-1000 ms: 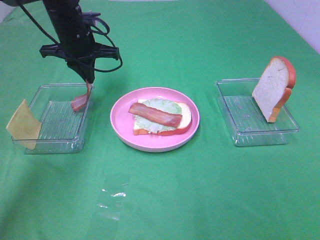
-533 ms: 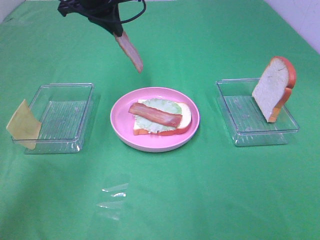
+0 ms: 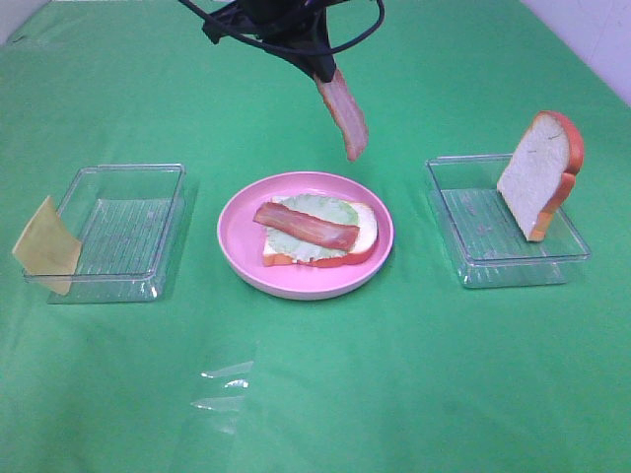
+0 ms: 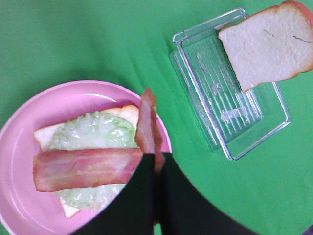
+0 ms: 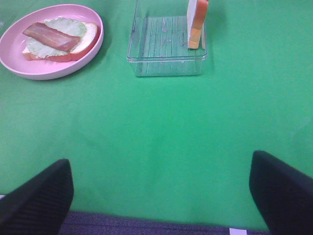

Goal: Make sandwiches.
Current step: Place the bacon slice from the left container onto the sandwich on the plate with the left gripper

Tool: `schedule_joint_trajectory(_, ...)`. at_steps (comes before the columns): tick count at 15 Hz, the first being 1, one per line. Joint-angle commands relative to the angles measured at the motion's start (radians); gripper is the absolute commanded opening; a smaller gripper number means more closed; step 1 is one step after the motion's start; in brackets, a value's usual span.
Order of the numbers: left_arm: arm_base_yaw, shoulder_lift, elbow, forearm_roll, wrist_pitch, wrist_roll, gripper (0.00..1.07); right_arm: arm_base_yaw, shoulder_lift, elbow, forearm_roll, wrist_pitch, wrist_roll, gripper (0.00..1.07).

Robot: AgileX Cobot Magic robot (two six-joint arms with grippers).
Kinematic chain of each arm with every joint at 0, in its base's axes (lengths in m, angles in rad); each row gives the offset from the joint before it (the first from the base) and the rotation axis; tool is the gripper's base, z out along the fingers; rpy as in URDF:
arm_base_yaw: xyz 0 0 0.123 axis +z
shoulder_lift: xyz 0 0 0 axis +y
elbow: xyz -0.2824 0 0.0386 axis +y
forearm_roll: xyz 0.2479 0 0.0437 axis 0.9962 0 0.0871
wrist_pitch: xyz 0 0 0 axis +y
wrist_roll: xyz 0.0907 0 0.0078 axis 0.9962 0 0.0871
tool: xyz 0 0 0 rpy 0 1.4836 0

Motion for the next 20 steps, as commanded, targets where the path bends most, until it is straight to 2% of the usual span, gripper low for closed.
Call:
schedule_joint_trajectory(1, -0.027, 0.030, -0.001, -0.037, 0.028, 0.019, 0.00, 0.001, -0.029, 0.002, 0.004, -0.001, -0.008, 0.94)
schedule_joint_trajectory(3, -0.056, 0.058, 0.000, -0.053, 0.020, 0.050, 0.00, 0.001, -0.029, 0.002, 0.004, -0.001, -0.008, 0.94)
schedule_joint_trajectory(8, -0.085, 0.122, 0.003, -0.056, 0.013, 0.044, 0.00, 0.001, -0.029, 0.002, 0.004, -0.001, -0.008, 0.94)
schedule_joint_trajectory(11, -0.084, 0.132, 0.003, 0.030, 0.067, 0.043, 0.00, 0.001, -0.029, 0.002, 0.004, -0.001, -0.008, 0.94)
schedule_joint_trajectory(14, -0.084, 0.132, 0.003, 0.171, 0.099, -0.001, 0.00, 0.001, -0.029, 0.002, 0.004, -0.001, -0.008, 0.94)
schedule_joint_trajectory(20, -0.084, 0.168, 0.005, 0.202, 0.099, -0.001, 0.00, 0.001, -0.029, 0.002, 0.004, -0.001, -0.008, 0.94)
